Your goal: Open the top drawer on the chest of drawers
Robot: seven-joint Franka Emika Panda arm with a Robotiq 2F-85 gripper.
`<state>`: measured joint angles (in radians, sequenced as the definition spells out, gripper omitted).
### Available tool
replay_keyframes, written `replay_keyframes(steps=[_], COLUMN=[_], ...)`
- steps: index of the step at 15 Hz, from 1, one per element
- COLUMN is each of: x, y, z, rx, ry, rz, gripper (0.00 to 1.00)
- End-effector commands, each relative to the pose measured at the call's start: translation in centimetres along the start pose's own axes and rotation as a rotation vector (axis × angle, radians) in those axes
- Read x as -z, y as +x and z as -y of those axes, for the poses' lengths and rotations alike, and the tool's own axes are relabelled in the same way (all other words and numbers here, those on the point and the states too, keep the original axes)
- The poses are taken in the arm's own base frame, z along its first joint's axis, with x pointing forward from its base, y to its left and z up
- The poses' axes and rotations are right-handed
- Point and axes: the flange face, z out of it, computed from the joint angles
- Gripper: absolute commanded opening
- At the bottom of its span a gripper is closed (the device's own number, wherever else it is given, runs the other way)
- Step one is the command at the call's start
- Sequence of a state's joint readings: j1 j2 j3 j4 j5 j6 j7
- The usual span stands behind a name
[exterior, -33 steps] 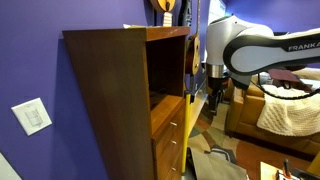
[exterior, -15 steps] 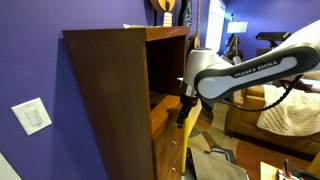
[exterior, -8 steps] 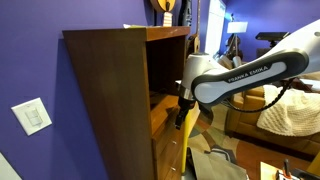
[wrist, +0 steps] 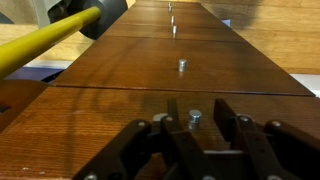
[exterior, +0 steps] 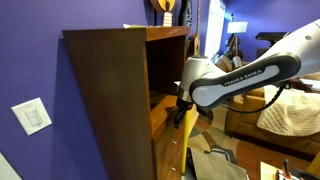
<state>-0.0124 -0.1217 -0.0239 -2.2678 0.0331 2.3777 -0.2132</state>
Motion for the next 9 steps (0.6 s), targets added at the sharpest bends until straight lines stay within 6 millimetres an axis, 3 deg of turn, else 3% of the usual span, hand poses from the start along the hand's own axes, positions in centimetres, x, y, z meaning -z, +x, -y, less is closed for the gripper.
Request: replay_keyframes(steps=[1,3,9], x=[-0.47,-0.57,-0.45], y=[-0.06,0.04,-0.65], z=[-0.32,-0.43,-0.16], rx=[0.017,0.018,0.016], ry=[-0.004,-0.006,0.032], rz=[-0.015,-0.014,0.065], gripper=[0.12,0.00,0.02])
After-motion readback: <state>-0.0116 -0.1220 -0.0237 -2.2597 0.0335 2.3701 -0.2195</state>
